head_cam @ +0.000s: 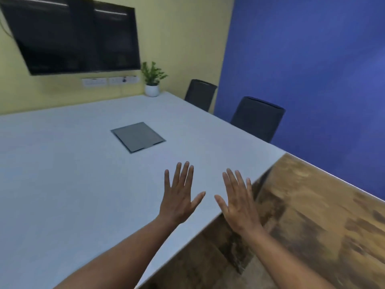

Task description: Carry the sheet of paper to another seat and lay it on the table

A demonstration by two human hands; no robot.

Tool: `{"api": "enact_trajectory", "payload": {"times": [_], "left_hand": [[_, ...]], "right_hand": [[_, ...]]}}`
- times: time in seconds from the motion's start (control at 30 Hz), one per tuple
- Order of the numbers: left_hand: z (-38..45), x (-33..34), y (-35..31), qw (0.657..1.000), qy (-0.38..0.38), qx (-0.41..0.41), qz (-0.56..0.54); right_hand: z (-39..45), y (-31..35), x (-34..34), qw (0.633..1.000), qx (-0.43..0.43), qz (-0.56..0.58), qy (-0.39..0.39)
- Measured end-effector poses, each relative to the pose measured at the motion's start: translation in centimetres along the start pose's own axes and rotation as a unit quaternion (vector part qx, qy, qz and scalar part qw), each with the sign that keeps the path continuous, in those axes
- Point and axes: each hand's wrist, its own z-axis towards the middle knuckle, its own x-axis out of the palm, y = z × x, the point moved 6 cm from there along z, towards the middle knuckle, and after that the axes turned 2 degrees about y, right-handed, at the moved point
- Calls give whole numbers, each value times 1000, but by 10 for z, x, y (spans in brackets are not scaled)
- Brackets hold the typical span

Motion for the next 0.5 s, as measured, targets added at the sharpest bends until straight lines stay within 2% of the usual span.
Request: {"api": "enact_trajectory", "payload": {"times": [0.1, 0.27, 0.33, 0.5], "left_hand": [[27, 30, 42, 999, -14, -37, 11], [69, 80, 97, 993, 14, -113, -6], [85, 95, 118, 992, -8, -126, -4], [107, 113, 158, 984, 12, -175, -5]], "right_hand": [[50, 6, 45, 999, -41, -1, 18], [119, 9, 102, 990, -117, -15, 72], [148, 8, 120, 986, -148, -28, 71], [205, 9, 166, 980, -158, 0, 122]]}}
